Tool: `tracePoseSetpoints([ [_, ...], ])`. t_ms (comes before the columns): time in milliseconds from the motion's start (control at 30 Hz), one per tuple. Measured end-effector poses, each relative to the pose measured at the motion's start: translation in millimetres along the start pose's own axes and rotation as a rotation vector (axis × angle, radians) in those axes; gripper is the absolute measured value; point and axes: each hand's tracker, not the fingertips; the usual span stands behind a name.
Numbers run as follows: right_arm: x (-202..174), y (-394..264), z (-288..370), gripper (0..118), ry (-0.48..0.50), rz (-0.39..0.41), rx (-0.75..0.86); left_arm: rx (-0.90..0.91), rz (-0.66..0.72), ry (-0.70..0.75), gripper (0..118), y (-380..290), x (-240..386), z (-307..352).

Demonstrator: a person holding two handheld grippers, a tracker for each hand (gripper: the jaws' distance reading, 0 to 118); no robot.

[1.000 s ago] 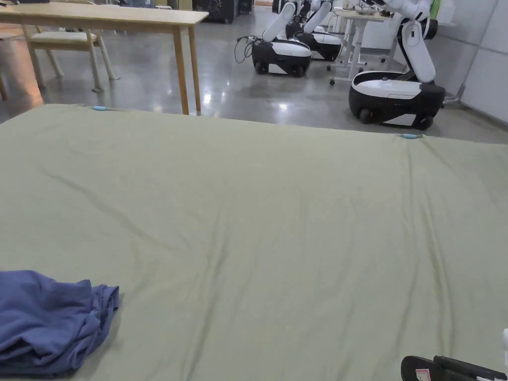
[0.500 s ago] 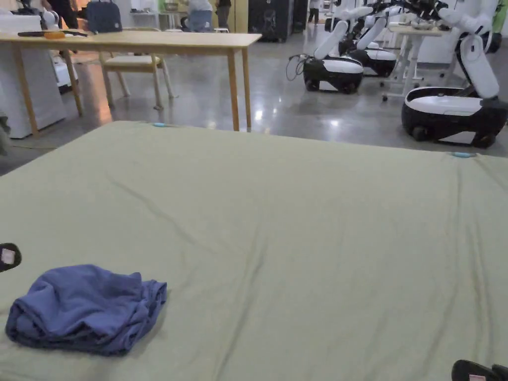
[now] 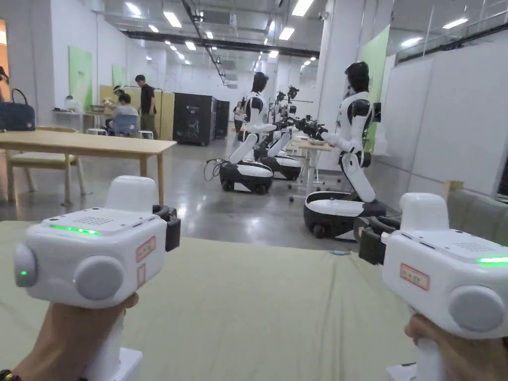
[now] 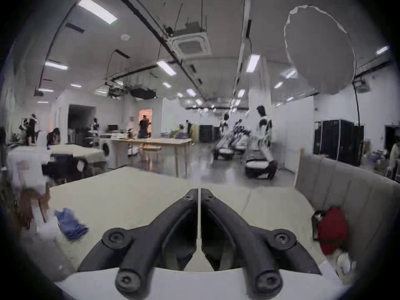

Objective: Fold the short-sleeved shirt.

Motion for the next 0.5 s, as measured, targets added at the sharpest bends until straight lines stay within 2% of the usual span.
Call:
tracePoseSetpoints([
  [67,7.2,-0.3,-28.9,4,-0.042,0.006,0.031,-0.004,-0.005,-0.019,0,-7.5,17.1,-30.8],
  [167,9.4,-16.5,-60.1,4,-0.121,0.081,0.022,0.038,-0.023,0.0,0,-16.6,35.4,-57.1],
  [267,14.4,-36.6,-73.1,4,-0.129,0.033,-0.006,-0.009,0.093,0.022,0,-22.1,39.3,-65.7],
  [333,16.6,-43.5,-75.1,4,-0.128,-0.005,-0.005,-0.001,0.087,0.023,0,-26.1,42.1,-66.6],
  [433,16.4,-44.9,-76.9,4,-0.132,0.008,0.005,-0.003,0.019,0.056,0,-27.8,48.9,-70.0],
  [500,14.9,-42.2,-77.1,4,-0.122,0.003,0.004,0.0,0.03,0.054,0,-27.7,53.2,-71.0],
])
